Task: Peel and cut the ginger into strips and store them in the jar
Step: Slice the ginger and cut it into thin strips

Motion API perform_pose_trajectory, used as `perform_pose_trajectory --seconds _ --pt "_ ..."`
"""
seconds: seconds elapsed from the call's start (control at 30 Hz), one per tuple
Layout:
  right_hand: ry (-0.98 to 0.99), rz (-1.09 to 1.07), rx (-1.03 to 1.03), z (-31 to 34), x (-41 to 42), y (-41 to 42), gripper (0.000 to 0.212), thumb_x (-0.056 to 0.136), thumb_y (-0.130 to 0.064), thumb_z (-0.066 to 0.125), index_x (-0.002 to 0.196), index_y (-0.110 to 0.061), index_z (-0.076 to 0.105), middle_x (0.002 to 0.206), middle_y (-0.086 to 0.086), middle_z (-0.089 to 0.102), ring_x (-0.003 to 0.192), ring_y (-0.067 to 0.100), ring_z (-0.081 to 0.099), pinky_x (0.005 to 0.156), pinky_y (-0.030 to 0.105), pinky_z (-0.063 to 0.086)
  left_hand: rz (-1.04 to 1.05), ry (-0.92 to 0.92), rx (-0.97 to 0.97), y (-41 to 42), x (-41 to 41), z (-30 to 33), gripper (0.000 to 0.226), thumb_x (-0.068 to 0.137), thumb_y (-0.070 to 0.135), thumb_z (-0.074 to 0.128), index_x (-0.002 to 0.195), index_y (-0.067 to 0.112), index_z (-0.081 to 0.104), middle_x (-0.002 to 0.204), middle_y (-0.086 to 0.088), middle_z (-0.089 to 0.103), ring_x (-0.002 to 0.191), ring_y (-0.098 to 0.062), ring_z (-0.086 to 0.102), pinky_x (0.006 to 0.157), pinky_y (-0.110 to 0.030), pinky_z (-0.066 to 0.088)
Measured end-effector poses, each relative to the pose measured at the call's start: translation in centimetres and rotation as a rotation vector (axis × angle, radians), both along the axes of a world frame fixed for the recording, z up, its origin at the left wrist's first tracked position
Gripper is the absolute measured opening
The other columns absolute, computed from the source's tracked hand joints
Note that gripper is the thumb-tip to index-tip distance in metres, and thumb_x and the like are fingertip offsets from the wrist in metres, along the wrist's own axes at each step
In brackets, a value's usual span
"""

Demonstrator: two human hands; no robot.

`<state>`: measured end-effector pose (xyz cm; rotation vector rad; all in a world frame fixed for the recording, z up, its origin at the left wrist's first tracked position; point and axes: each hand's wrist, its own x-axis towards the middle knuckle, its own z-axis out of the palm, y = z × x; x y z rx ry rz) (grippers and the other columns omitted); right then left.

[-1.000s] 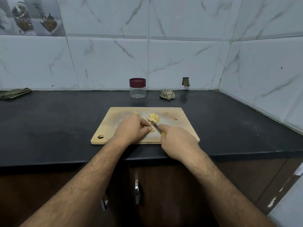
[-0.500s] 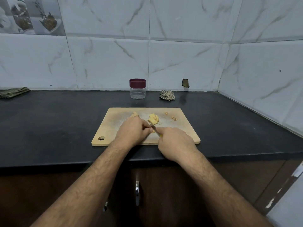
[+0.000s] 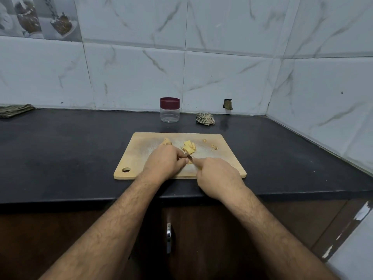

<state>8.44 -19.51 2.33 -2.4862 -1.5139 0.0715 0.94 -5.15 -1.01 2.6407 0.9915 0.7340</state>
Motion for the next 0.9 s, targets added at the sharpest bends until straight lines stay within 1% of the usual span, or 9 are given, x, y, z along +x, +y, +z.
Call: perform_pose_trajectory --seconds 0.17,0.37,0.43,0.5,0.57,0.63,0.67,0.77,0.9 --pt "-0.028 0.012 -0.019 0.0 -0.2 0.6 0.051 0.096 -0.013 0.042 0.140 -0.038 0.047 0.122 0.003 0.061 0.109 0.023 0.056 0.073 0.032 0.040 -0.003 -0.010 -0.013 -0.1 0.1 0.1 0.021 0.090 0.036 0.065 0.107 0.029 0.076 0.096 0.004 0.074 0.083 -0.012 0.059 0.069 -0.024 0.041" --pt "-0.053 0.039 -0.055 -0.5 -0.3 -1.0 0.053 0.096 -0.010 0.042 0.144 -0.032 0.041 0.116 0.006 0.060 0.103 0.025 0.056 0.071 0.034 0.044 0.011 0.002 -0.046 0.1 0.0 0.2 0.023 0.089 0.039 0.065 0.107 0.030 0.076 0.089 0.005 0.073 0.077 -0.010 0.055 0.066 -0.024 0.040" --pt "-0.049 0.032 -0.057 -0.6 -0.2 -1.9 0.056 0.096 -0.010 0.042 0.146 -0.034 0.038 0.112 0.005 0.060 0.098 0.023 0.056 0.068 0.034 0.044 0.012 0.004 -0.053 0.1 -0.1 0.2 0.022 0.089 0.039 0.066 0.106 0.030 0.076 0.082 0.007 0.069 0.076 -0.010 0.054 0.067 -0.024 0.040" --pt "-0.042 0.029 -0.068 -0.5 -0.2 -2.6 0.058 0.097 -0.010 0.043 0.148 -0.036 0.034 0.113 0.003 0.060 0.099 0.022 0.056 0.068 0.034 0.045 0.010 0.000 -0.057 0.1 -0.1 0.3 0.022 0.089 0.039 0.066 0.105 0.029 0.077 0.074 0.010 0.061 0.075 -0.010 0.054 0.065 -0.024 0.039" --pt "-0.041 0.029 -0.060 -0.4 -0.1 -2.8 0.058 0.097 -0.011 0.044 0.148 -0.037 0.034 0.113 0.002 0.060 0.102 0.022 0.057 0.070 0.034 0.046 0.008 -0.002 -0.059 0.2 0.0 0.3 0.021 0.089 0.039 0.066 0.105 0.029 0.077 0.069 0.014 0.055 0.072 -0.008 0.052 0.063 -0.024 0.037" --pt "-0.025 0.023 -0.057 -0.4 0.0 -2.8 0.058 0.097 -0.010 0.044 0.147 -0.038 0.036 0.109 0.000 0.060 0.099 0.021 0.057 0.070 0.034 0.049 0.005 -0.009 -0.060 0.3 0.0 0.2 0.022 0.088 0.039 0.067 0.105 0.029 0.077 0.065 0.017 0.052 0.067 -0.005 0.049 0.059 -0.024 0.035" --pt "-0.010 0.016 -0.058 -0.4 -0.1 -2.9 0.058 0.096 -0.010 0.044 0.147 -0.038 0.036 0.108 0.000 0.060 0.098 0.020 0.058 0.071 0.034 0.051 0.002 -0.018 -0.056 0.3 0.0 0.2 0.023 0.088 0.039 0.068 0.106 0.028 0.076 0.065 0.017 0.052 0.067 -0.005 0.049 0.059 -0.024 0.036" --pt "0.012 0.010 -0.041 -0.4 -0.2 -3.1 0.056 0.098 -0.011 0.043 0.146 -0.038 0.036 0.108 0.000 0.061 0.096 0.019 0.058 0.074 0.036 0.055 0.003 -0.038 -0.037 0.3 -0.1 0.0 0.027 0.087 0.041 0.069 0.108 0.026 0.075 0.074 0.013 0.058 0.075 -0.009 0.054 0.065 -0.026 0.040" --pt "0.033 -0.010 0.041 -0.5 -0.1 -2.8 0.051 0.098 -0.017 0.039 0.144 -0.038 0.038 0.106 -0.002 0.061 0.093 0.017 0.058 0.072 0.034 0.054 0.005 -0.039 -0.033 0.2 -0.1 -0.1 0.022 0.087 0.041 0.069 0.101 0.027 0.077 0.081 0.011 0.066 0.078 -0.008 0.056 0.068 -0.024 0.042"
